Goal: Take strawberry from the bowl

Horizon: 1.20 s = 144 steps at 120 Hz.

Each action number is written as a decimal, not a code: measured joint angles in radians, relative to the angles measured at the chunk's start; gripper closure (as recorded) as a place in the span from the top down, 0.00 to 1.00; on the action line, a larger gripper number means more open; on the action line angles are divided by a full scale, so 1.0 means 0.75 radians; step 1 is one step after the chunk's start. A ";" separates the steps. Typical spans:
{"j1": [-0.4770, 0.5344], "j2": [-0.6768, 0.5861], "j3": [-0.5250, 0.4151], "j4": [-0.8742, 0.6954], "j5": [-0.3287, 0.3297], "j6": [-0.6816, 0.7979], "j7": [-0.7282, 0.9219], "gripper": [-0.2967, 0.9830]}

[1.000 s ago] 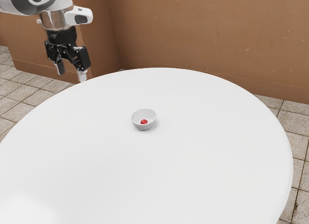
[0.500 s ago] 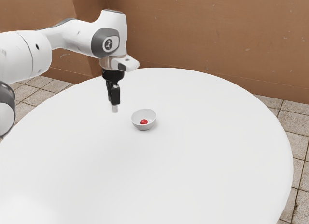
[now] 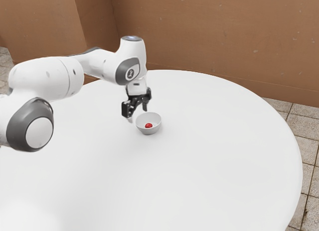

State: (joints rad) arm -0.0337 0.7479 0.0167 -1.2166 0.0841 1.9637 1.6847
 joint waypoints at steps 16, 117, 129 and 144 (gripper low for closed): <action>0.021 0.118 -0.003 0.109 -0.003 0.109 0.232 0.76; -0.002 0.130 0.029 0.037 -0.103 0.277 0.866 0.49; -0.002 0.136 0.028 0.038 -0.105 0.280 0.890 0.49; -0.002 0.151 0.028 0.039 -0.106 0.289 0.915 0.49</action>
State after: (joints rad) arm -0.0353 0.8612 0.0376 -1.1877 0.0050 2.1807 2.3709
